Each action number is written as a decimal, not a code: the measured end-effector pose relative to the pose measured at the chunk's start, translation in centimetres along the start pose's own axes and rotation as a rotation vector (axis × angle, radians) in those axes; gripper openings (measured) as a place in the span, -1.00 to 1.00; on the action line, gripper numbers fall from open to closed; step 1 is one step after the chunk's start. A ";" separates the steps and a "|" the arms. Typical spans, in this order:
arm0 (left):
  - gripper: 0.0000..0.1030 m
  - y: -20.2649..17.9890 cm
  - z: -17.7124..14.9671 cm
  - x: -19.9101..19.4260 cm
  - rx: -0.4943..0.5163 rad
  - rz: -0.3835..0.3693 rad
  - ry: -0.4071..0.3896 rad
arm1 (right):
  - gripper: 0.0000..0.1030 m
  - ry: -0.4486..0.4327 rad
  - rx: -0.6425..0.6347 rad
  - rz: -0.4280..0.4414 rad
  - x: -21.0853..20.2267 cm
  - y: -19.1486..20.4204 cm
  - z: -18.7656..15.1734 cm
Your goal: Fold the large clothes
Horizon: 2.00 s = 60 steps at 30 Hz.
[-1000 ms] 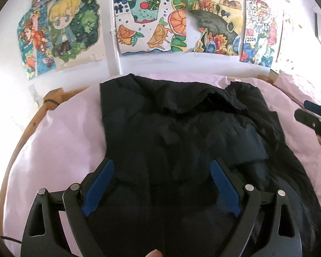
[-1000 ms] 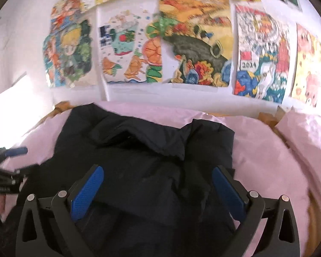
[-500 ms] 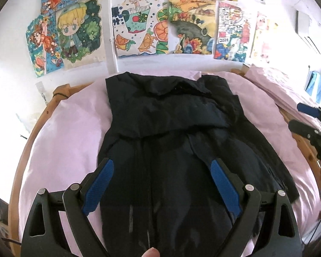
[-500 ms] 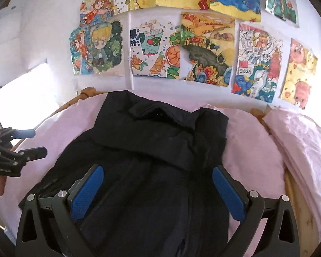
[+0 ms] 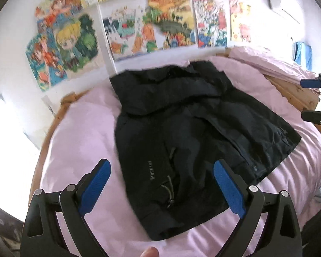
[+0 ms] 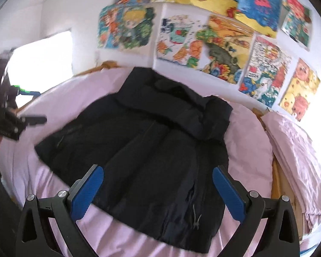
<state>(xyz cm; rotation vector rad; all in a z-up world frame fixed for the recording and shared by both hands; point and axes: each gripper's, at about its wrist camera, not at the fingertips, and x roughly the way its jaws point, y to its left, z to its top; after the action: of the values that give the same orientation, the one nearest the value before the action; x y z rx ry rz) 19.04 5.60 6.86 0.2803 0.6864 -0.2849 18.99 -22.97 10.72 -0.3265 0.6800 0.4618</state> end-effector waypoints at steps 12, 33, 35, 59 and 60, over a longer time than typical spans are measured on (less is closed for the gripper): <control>0.84 -2.5 -4.3 1.3 0.150 -0.059 0.070 | 1.00 0.166 -0.084 0.112 2.9 2.2 -3.4; 0.84 -5.4 -11.6 9.9 0.432 0.069 0.391 | 1.00 0.556 -0.311 0.045 11.0 2.6 -11.4; 0.84 -4.8 -11.9 10.1 0.407 0.070 0.407 | 1.00 0.582 -0.286 0.041 11.5 1.6 -11.9; 0.87 -5.0 -12.4 11.6 0.581 0.267 0.329 | 1.00 0.534 -0.433 -0.174 12.8 -0.4 -13.3; 0.87 -5.0 -12.3 11.6 0.572 0.266 0.331 | 1.00 0.528 -0.439 -0.186 12.9 -0.4 -13.1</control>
<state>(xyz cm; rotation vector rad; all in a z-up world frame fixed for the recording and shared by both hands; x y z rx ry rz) 18.72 3.34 -10.61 0.9733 0.8740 -0.1758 21.12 -25.13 -7.45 -0.9403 1.0490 0.3431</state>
